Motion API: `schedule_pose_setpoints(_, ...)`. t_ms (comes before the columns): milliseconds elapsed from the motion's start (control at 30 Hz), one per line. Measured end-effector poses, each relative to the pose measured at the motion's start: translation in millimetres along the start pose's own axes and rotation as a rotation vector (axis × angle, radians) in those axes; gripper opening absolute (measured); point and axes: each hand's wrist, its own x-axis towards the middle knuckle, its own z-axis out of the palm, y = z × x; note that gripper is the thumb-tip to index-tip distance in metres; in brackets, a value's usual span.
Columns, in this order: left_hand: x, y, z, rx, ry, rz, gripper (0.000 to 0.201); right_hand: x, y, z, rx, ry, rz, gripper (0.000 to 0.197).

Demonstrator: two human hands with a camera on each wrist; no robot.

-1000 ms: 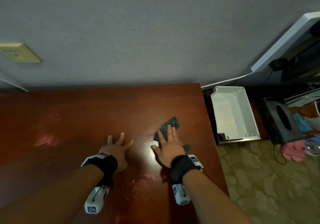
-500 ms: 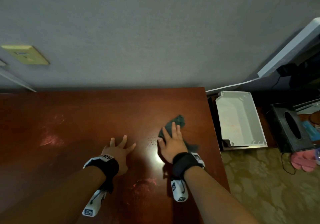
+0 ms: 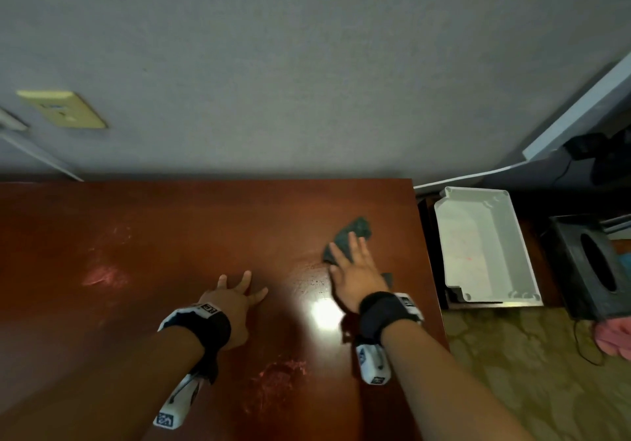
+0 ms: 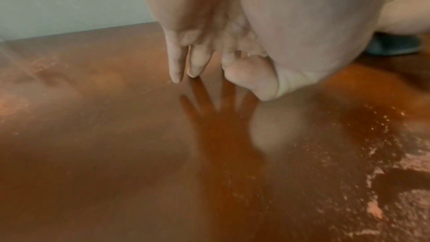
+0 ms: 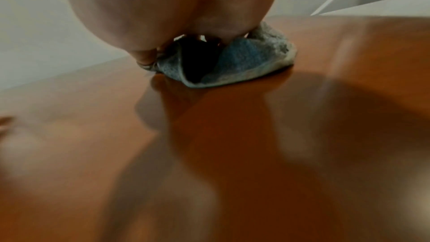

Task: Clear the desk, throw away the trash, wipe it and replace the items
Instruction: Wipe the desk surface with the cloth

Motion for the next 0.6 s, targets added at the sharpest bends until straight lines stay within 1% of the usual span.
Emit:
schedule_pose_setpoints(100,-2,1,3,-0.005,0.011,0.001,0.098,-6,73,-13,0.057,0.094,0.219,0.060)
schedule_pose_setpoints(167,-1,1,4,0.000,0.021,-0.006,0.100,-8,99,-21,0.095,0.100,0.330,0.062)
schedule_pose_setpoints(233,-1,1,5,0.010,0.029,-0.010,0.100,-4,98,-22,0.122,0.108,0.373,0.065)
schedule_pose_setpoints(300,-1,2,5,0.014,0.027,-0.009,0.098,0,78,-20,0.125,0.121,0.373,0.068)
schedule_pose_setpoints(400,-1,2,6,0.016,0.028,-0.014,0.098,9,30,-13,0.094,0.096,0.240,0.067)
schedule_pose_setpoints(600,4,1,5,0.012,0.009,-0.010,0.097,26,-83,12,0.009,-0.001,-0.134,0.062)
